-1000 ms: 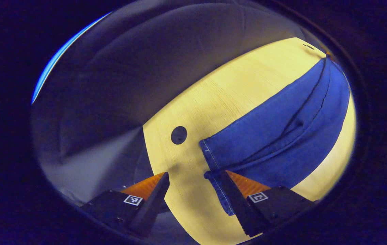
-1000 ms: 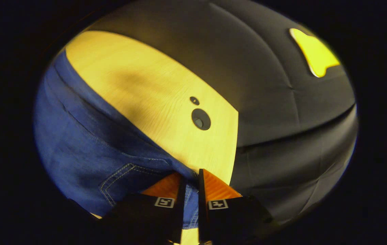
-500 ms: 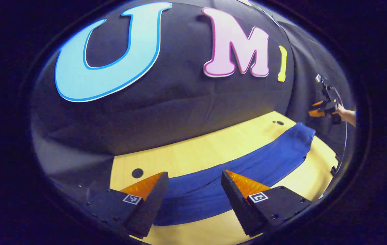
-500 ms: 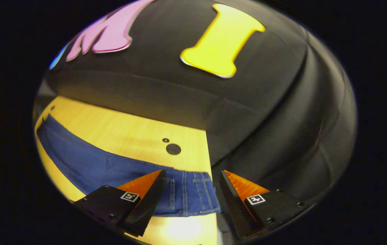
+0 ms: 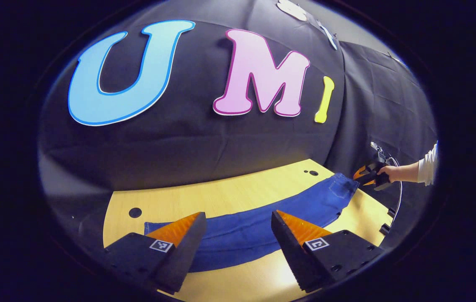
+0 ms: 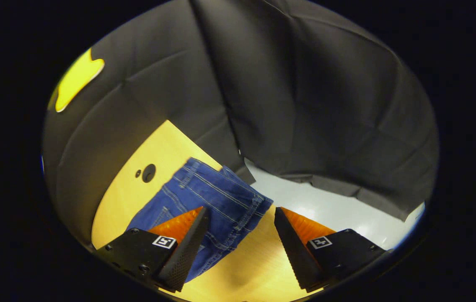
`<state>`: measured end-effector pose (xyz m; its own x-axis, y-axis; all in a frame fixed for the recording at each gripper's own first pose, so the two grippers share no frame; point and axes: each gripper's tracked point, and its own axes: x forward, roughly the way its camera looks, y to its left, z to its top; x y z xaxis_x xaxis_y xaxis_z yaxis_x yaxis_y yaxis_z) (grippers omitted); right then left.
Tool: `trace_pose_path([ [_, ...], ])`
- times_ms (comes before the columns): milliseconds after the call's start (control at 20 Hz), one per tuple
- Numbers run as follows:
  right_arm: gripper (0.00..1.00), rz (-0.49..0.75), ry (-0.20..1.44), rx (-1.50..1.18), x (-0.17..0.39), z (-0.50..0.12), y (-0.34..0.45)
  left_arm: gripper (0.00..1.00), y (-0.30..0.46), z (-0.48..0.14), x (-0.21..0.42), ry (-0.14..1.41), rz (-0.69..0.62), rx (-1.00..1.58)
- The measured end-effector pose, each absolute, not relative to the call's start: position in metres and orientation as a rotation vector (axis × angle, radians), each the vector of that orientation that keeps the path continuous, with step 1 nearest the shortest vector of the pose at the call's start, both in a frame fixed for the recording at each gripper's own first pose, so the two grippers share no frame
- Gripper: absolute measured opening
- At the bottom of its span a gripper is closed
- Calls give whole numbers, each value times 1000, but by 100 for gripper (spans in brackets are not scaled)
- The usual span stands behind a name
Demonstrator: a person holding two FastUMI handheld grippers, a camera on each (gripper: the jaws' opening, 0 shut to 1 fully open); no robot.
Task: Grasp the waist and the cuffs of the jeans and fold them to make the two legs overlap; first hold the waist and fold one-third of the jeans toward the cuffs, then hold the cuffs and fold the remaining one-third in the same direction to finish folding.
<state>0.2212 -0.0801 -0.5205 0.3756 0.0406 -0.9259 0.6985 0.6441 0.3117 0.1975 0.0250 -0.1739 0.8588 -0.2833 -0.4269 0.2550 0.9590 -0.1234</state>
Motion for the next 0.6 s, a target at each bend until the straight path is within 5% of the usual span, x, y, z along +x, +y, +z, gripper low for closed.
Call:
trace_pose_path([
  [150,98,-515,1095,835,227,-534,-79,98,26,-174,195,491,-252,-86],
  [200,87,-506,1079,857,231,-537,-80,98,26,-174,195,499,-237,-93],
  [350,27,-505,1051,882,235,-537,-81,96,26,-179,189,515,-200,-129],
  [500,13,-470,967,888,244,-514,-85,96,26,-184,187,504,-186,-166],
  [600,13,-419,861,849,256,-471,-95,96,26,-183,186,501,-193,-192],
])
